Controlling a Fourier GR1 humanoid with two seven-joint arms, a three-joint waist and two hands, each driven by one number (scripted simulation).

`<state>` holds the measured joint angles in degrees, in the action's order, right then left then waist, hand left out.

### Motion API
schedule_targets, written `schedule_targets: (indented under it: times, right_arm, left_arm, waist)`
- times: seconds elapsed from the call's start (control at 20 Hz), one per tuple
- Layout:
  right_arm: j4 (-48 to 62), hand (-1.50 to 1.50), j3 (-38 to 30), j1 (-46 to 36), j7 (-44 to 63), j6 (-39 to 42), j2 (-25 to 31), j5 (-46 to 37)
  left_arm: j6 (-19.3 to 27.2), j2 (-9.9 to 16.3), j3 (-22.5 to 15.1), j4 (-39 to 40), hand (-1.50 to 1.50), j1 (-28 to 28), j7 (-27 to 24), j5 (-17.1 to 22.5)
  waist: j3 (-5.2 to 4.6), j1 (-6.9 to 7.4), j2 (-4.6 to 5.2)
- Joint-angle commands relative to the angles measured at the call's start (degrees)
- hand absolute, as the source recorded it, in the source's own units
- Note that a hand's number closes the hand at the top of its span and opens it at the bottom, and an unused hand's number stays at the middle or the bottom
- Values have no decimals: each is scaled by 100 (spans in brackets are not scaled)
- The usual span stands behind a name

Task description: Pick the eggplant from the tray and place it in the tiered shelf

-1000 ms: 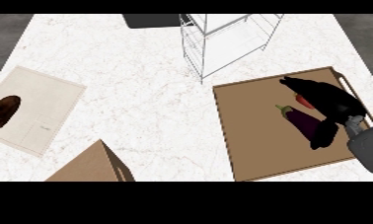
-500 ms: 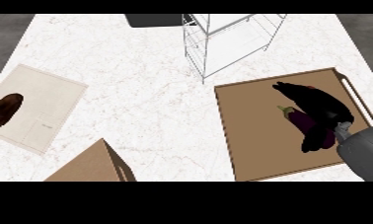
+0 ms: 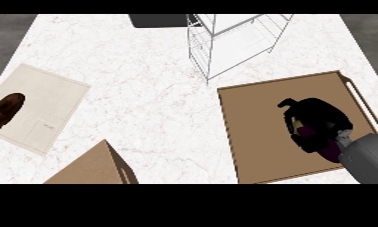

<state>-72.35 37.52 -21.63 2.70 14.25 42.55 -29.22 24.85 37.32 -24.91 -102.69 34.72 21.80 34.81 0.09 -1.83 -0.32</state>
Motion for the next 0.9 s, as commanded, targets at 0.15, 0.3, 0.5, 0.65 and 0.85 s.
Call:
schedule_targets:
  times: [0.15, 0.3, 0.5, 0.65, 0.85]
  right_arm:
    - [-224, 150, 173, 51, -389, -105, -671, 186]
    - [-430, 150, 313, -84, -349, -6, -1259, 354]
    - [-692, 150, 242, -295, -321, -140, -1726, 487]
    - [-1053, 150, -138, -379, -360, -368, -1855, 764]
    - [-1678, 150, -567, -667, -183, -510, -1913, 974]
  left_arm:
    - [-49, -176, 670, -132, 0, -1515, -648, -251]
    - [-97, -87, 613, -193, 0, -1524, -624, -257]
    - [-31, -136, 515, -157, 0, -1541, -611, -246]
    - [131, -201, 454, -151, 0, -1460, -626, -282]
    - [158, -100, 515, -315, 0, -1308, -568, -206]
  waist:
    - [-24, -145, 37]
    - [-29, -64, 43]
    - [-33, -82, 1]
    - [-32, -253, -61]
    - [-39, -415, -164]
